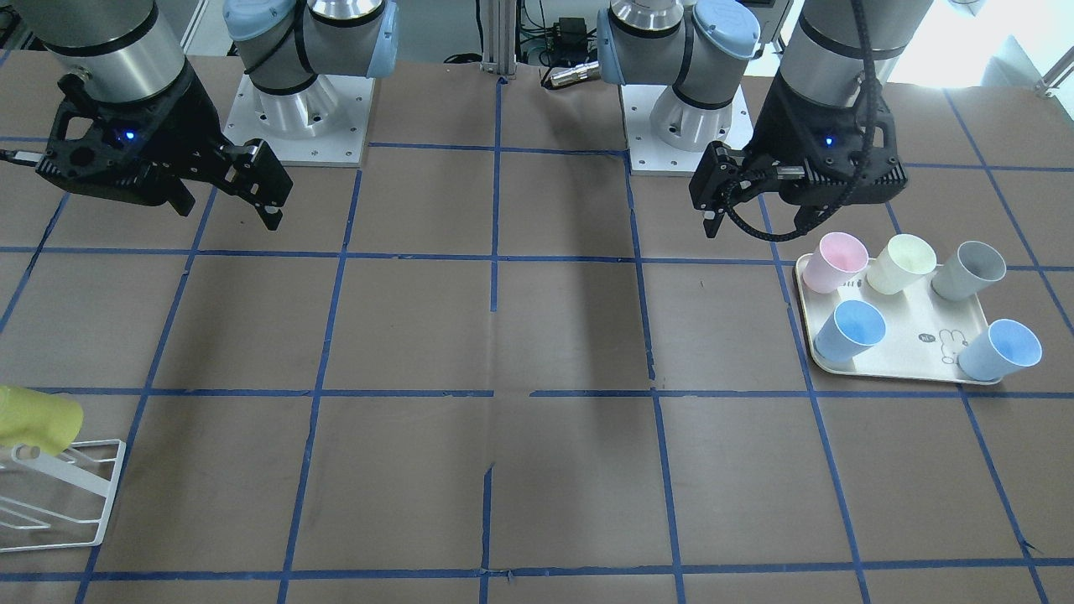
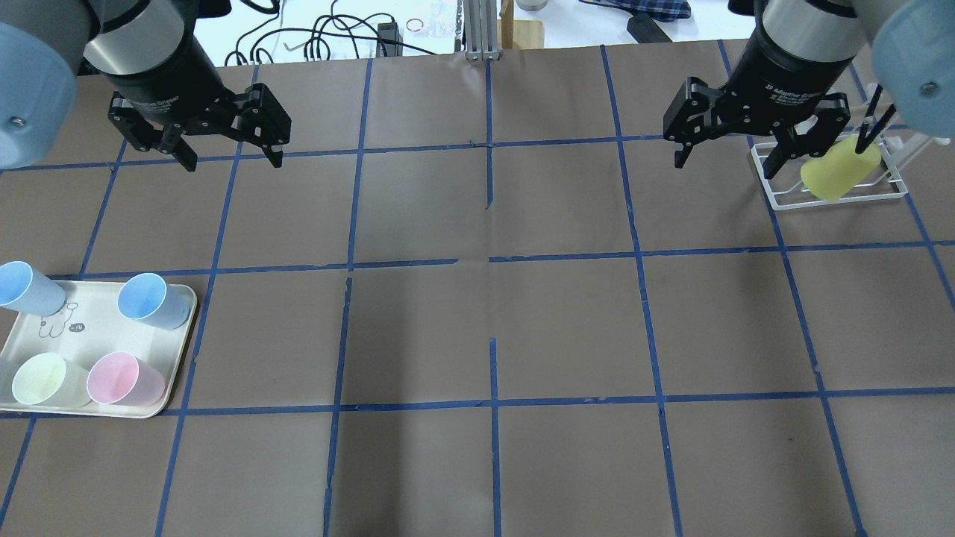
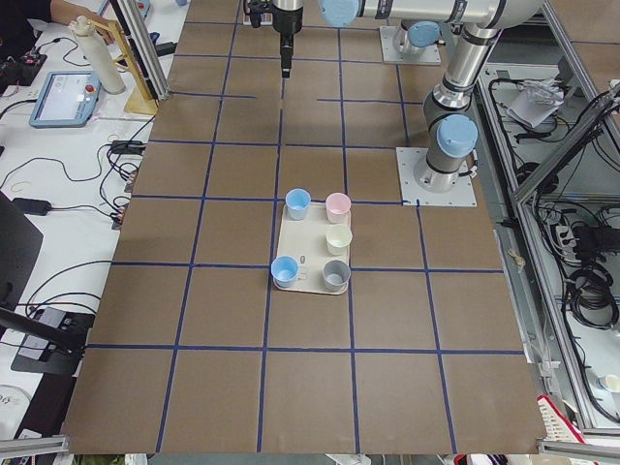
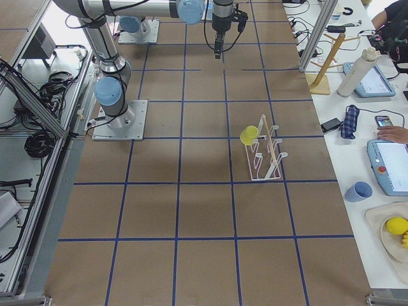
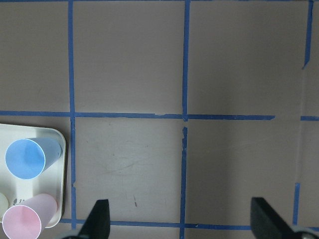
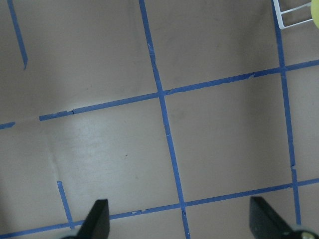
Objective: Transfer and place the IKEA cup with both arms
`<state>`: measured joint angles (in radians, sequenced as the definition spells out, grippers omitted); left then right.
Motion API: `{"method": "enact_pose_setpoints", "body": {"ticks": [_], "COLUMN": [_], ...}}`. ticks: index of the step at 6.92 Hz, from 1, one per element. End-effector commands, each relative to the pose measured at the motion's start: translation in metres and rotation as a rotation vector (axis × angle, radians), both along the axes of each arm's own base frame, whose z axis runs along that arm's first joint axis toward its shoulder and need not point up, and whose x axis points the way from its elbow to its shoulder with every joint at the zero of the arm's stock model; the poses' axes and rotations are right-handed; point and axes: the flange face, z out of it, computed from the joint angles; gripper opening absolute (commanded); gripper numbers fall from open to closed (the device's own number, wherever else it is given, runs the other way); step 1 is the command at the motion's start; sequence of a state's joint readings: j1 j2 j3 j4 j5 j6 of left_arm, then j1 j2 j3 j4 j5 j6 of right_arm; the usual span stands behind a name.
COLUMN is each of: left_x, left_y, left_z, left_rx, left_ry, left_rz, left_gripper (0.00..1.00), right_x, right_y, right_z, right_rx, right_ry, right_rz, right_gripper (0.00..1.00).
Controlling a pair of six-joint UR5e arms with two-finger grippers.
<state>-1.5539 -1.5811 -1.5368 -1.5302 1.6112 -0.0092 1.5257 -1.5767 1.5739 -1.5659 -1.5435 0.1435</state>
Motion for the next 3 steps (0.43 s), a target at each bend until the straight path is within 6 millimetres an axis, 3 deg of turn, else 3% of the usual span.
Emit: {"method": "enact_pose_setpoints", "body": {"ticks": [1, 3], "left_x": [-0.0001, -0.0001], "left_y": [0.0012, 0.0001], "left_z": [-0.0004, -0.0018], "left_rx": [0.001, 0.003], "left_ry": [0.001, 0.001], "left_rz": [0.001, 0.003], "left_gripper": [1.00, 1.00], "right_x": [-0.0006, -0.0003], "right_y": [0.0001, -0.0006], "right_z": [0.0000, -0.0006], "right_rx": [0.001, 0.001], "right_ry": [0.001, -0.002], "right_rz": [0.000, -0.002], "right_gripper": [1.00, 1.00]}}
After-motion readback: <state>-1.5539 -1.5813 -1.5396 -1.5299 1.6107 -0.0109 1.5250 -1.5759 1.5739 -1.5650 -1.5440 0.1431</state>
